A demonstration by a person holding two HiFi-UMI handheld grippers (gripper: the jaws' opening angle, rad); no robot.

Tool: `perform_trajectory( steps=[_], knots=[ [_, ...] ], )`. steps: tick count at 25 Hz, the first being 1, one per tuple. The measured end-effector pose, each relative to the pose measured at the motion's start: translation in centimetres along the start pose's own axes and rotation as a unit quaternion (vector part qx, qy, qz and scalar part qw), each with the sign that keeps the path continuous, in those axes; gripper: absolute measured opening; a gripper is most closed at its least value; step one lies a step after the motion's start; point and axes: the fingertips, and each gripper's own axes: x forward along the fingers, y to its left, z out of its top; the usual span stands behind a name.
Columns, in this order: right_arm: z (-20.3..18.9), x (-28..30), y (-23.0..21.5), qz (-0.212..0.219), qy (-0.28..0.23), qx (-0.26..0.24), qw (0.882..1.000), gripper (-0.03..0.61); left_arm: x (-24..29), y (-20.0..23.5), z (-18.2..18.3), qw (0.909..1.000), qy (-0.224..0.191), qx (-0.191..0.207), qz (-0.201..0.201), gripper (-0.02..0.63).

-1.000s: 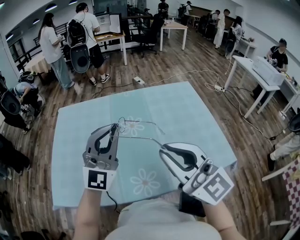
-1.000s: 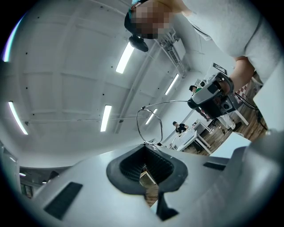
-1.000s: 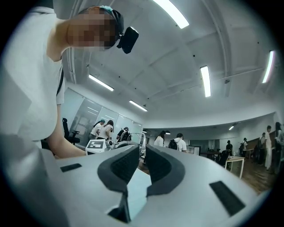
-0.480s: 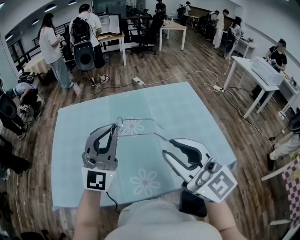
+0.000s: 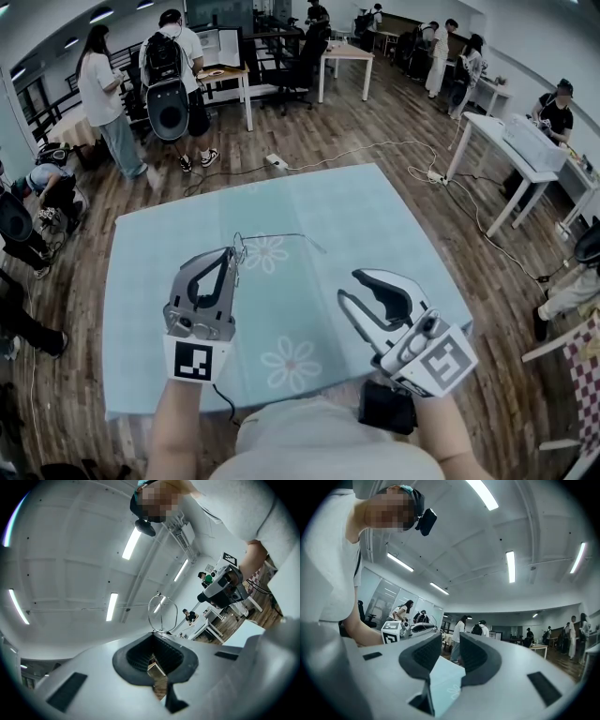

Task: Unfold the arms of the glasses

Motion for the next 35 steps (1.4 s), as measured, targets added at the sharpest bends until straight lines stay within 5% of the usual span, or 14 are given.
perform_trajectory(
  steps=[17, 35],
  knots=[
    [-4.0, 1.0, -1.9, -0.031, 0.063, -0.009, 0.997, 0.112, 1.2, -2.1, 2.8, 0.9972, -0.019, 0.069, -0.024, 0.008],
    [-6.5, 3.2, -1.7, -0.028, 0.075, 0.029, 0.996, 0.112, 0.5, -1.6, 6.1, 0.9957, -0.053, 0.073, -0.019, 0.008]
  ],
)
